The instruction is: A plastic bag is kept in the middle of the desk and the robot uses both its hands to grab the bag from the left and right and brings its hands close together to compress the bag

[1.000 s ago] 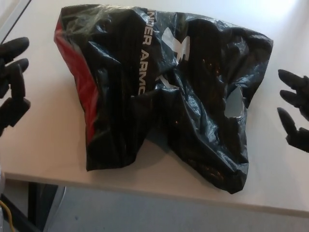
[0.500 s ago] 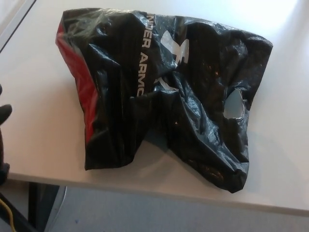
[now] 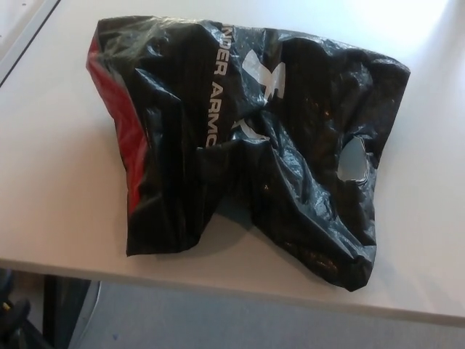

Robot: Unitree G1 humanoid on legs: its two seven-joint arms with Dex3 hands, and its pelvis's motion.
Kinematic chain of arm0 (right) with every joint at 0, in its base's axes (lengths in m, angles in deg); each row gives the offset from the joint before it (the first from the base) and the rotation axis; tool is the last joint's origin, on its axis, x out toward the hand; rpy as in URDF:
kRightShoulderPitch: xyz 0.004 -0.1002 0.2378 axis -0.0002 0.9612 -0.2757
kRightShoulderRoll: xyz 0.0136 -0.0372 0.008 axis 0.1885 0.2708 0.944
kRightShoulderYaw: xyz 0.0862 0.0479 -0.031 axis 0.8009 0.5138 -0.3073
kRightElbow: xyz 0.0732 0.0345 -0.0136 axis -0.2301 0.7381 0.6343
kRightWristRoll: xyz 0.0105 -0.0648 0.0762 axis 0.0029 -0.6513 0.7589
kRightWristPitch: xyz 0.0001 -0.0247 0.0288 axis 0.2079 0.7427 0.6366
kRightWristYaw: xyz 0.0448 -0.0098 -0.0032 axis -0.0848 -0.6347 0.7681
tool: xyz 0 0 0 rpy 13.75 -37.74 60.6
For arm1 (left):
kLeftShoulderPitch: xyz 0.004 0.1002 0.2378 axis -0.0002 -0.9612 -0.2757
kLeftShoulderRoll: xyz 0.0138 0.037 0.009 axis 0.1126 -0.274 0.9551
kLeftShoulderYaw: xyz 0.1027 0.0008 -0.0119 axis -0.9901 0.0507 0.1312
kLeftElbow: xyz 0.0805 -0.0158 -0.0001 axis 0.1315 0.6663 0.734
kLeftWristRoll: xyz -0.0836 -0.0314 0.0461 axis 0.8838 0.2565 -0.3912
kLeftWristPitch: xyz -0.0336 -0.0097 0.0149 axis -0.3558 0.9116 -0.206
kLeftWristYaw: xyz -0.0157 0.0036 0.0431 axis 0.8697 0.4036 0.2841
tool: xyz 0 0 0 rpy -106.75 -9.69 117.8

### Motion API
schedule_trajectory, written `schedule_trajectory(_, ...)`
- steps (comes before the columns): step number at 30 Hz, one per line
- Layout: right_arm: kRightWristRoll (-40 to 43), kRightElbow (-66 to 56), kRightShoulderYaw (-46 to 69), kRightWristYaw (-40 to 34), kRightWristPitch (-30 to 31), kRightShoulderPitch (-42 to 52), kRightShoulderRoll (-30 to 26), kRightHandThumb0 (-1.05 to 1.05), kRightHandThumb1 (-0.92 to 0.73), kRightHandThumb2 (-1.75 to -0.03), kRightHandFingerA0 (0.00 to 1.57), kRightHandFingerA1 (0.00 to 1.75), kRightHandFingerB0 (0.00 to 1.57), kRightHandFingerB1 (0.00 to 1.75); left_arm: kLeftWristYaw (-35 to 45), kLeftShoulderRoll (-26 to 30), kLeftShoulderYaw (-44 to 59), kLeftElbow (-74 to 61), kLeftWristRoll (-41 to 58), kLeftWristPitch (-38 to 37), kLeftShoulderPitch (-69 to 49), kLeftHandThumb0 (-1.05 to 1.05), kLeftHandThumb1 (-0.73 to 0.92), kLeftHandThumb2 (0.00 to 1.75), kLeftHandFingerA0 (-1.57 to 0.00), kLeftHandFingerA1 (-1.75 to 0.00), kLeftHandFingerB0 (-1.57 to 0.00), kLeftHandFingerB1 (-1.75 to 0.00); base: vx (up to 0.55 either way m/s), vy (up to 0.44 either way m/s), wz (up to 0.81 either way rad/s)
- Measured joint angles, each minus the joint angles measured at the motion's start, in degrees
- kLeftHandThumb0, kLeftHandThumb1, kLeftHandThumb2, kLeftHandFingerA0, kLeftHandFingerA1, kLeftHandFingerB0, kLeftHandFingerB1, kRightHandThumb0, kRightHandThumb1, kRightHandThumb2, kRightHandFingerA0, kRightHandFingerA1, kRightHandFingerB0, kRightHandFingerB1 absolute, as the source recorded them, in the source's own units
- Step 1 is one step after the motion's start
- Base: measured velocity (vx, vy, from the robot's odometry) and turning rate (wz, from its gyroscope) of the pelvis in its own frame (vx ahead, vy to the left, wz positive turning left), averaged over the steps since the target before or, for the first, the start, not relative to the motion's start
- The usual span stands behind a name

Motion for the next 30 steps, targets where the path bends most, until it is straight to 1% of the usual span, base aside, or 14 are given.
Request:
schedule_trajectory(8,-1.1,5.6,0.3,-0.4,-6.2,4.4,3.0,-0.83,-0.75,-1.06,0.0,0.13,0.0,0.13,2.7,0.0,0.0,6.0,1.6,-6.4,-3.6,-0.66,0.92,0.68,-0.19,-0.34,-0.18,-0.31,0.0,0.0,0.0)
schedule_trajectory(10,-1.5,6.6,0.4,-0.5,-7.7,5.4,3.6,-0.81,-0.72,-1.02,0.0,0.17,0.0,0.17,3.5,0.1,0.0,7.5,1.9,-8.2,-4.1,-0.66,0.92,0.66,-0.2,-0.34,-0.2,-0.31,0.0,0.0,0.0)
schedule_trajectory(11,-1.6,6.8,0.3,-0.5,-8.3,5.8,3.7,-0.77,-0.72,-1.05,0.0,0.24,0.0,0.23,3.8,0.1,0.0,7.9,2.0,-8.8,-4.4,-0.67,0.92,0.68,-0.19,-0.35,-0.19,-0.32,0.0,0.0,0.0)
schedule_trajectory(12,-1.7,7.1,0.4,-0.5,-8.9,6.3,3.8,-0.77,-0.7,-1.04,0.0,0.33,0.08,0.33,4.1,0.1,0.0,8.3,2.2,-9.5,-4.6,-0.67,0.92,0.68,-0.2,-0.35,-0.19,-0.31,0.0,0.0,0.0)
schedule_trajectory(17,-3.6,9.5,1.4,-1.1,-12.9,7.6,5.2,-0.78,-0.73,-1.07,0.02,0.3,0.06,0.31,5.8,0.0,-0.1,11.0,3.3,-13.6,-5.7,-0.63,0.92,0.7,-0.21,-0.36,-0.2,-0.33,0.0,0.0,0.0)
schedule_trajectory(18,-4.1,10.3,1.7,-1.2,-13.8,7.6,5.4,-0.66,-0.91,-0.66,0.02,0.28,0.03,0.27,6.1,0.0,-0.1,11.7,3.5,-14.5,-5.7,-0.67,0.89,0.67,-0.23,-0.34,-0.21,-0.3,0.0,0.0,0.0)
schedule_trajectory(19,-4.4,10.7,1.8,-1.3,-14.2,7.7,5.5,-0.79,-0.75,-1.08,0.02,0.3,0.07,0.31,6.3,0.0,-0.1,12.1,3.6,-15.1,-5.7,-0.62,0.92,0.68,-0.21,-0.34,-0.19,-0.31,0.0,0.0,0.0)
schedule_trajectory(20,-4.6,11.3,1.9,-1.4,-14.8,7.7,5.7,-0.79,-0.75,-1.08,0.02,0.3,0.07,0.31,6.6,0.0,-0.2,12.6,3.8,-15.8,-5.7,-0.62,0.92,0.68,-0.21,-0.34,-0.19,-0.31,0.0,0.0,0.0)
schedule_trajectory(21,-4.9,12.0,2.0,-1.5,-15.6,7.7,5.9,-0.64,-0.88,-0.71,0.04,0.27,0.06,0.26,6.9,0.0,-0.2,13.1,4.0,-16.6,-5.7,-0.64,0.91,0.66,-0.22,-0.35,-0.2,-0.31,0.0,0.0,0.0)
schedule_trajectory(22,-5.4,12.8,2.0,-1.6,-16.6,7.7,6.1,-0.67,-0.92,-0.69,0.05,0.29,0.07,0.27,7.4,0.0,-0.3,13.9,4.2,-17.8,-5.8,-0.64,0.92,0.72,-0.2,-0.36,-0.18,-0.32,0.0,0.0,0.0)
schedule_trajectory(24,-5.9,13.9,2.1,-1.8,-17.8,7.7,6.2,-0.67,-0.92,-0.67,0.03,0.32,0.05,0.3,7.9,0.1,-0.4,14.9,4.5,-19.2,-5.7,-0.65,0.92,0.71,-0.2,-0.36,-0.18,-0.32,0.0,0.0,0.0)
schedule_trajectory(25,-6.2,14.7,2.1,-1.9,-18.7,7.6,6.3,-0.67,-0.92,-0.67,0.03,0.32,0.05,0.3,8.1,0.1,-0.3,15.6,4.7,-20.3,-5.7,-0.65,0.92,0.71,-0.2,-0.36,-0.18,-0.32,0.0,0.0,0.0)
schedule_trajectory(26,-6.4,15.4,2.1,-2.0,-19.3,7.5,6.3,-0.75,-0.72,-1.06,0.0,0.32,0.09,0.34,8.3,0.1,-0.3,16.1,4.9,-21.0,-5.6,-0.63,0.92,0.7,-0.2,-0.36,-0.18,-0.32,0.0,0.0,0.0)
schedule_trajectory(30,-7.0,17.4,2.0,-2.1,-21.8,7.0,6.3,-0.76,-0.73,-1.06,0.0,0.33,0.09,0.34,9.2,0.1,-0.4,17.8,5.7,-24.1,-5.4,-0.65,0.92,0.69,-0.2,-0.35,-0.18,-0.31,0.0,0.0,0.0)
